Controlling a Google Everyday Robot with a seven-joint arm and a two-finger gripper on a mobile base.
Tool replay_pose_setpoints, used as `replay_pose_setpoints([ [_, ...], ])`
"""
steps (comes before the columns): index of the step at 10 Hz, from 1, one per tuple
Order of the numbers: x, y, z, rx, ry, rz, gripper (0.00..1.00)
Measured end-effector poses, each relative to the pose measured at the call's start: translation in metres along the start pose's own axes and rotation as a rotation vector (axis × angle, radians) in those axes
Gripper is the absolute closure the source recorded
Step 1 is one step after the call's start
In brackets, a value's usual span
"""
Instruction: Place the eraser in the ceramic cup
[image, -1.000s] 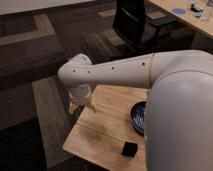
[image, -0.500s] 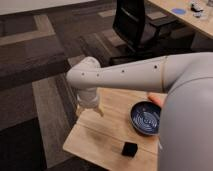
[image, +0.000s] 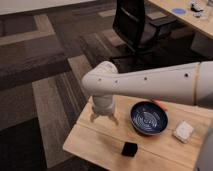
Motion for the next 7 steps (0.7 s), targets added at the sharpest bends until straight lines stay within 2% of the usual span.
replay_pose_setpoints([
  [1, 0.013, -0.022, -0.001, 0.012, -0.006, 0.019, 0.35],
  [2, 0.031, -0.033, -0.002, -0.002, -0.026, 0.028, 0.35],
  [4, 0.051, -0.042, 0.004, -0.035, -0.036, 0.046, 0.35],
  [5, 0.064, -0.058, 0.01, -0.044, -0.036, 0.062, 0.35],
  [7, 0.074, -0.075, 0.012, -0.047, -0.043, 0.077, 0.35],
])
